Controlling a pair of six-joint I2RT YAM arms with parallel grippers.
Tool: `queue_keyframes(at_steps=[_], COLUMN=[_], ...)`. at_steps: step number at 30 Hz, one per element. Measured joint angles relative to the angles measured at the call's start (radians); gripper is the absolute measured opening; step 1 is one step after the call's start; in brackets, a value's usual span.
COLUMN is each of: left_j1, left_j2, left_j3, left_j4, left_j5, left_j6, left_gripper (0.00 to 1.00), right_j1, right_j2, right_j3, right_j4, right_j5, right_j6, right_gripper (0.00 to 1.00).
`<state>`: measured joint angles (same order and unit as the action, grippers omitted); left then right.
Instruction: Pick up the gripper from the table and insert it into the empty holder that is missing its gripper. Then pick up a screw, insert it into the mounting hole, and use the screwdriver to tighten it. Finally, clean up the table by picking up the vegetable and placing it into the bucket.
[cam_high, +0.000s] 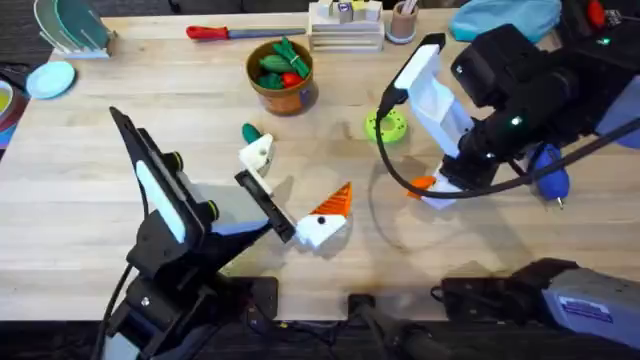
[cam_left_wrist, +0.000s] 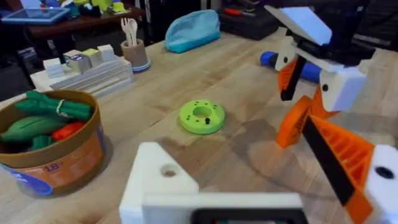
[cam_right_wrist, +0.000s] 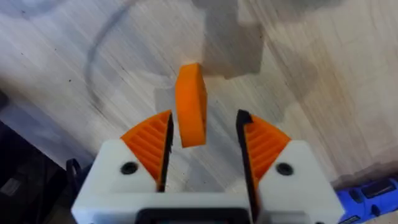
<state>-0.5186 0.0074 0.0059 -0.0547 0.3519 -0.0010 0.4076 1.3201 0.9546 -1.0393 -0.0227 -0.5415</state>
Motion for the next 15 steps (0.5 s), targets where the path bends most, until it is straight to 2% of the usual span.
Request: queue_keyframes(at_steps=[3,6,9,15], left_j1=[0.000,0.000,0.000,0.000], left_j2=[0.000,0.000,0.000,0.000], left_j3=[0.000,0.000,0.000,0.000], left_j4=[0.000,0.000,0.000,0.000], left_j5=[0.000,0.000,0.000,0.000], left_j6=[0.000,0.000,0.000,0.000], left_gripper=[0.993,0.992,0.993,0.993], right_j1=[0.000,0.000,0.000,0.000], right_j2=[0.000,0.000,0.000,0.000], right_j3=[0.000,0.000,0.000,0.000], right_j4=[0.000,0.000,0.003,0.003], right_j5=[0.000,0.000,0.000,0.000], right_j6=[-0.003,-0.005,-0.005,-0.005], right_gripper=[0.504,0.222,0.039,0.015])
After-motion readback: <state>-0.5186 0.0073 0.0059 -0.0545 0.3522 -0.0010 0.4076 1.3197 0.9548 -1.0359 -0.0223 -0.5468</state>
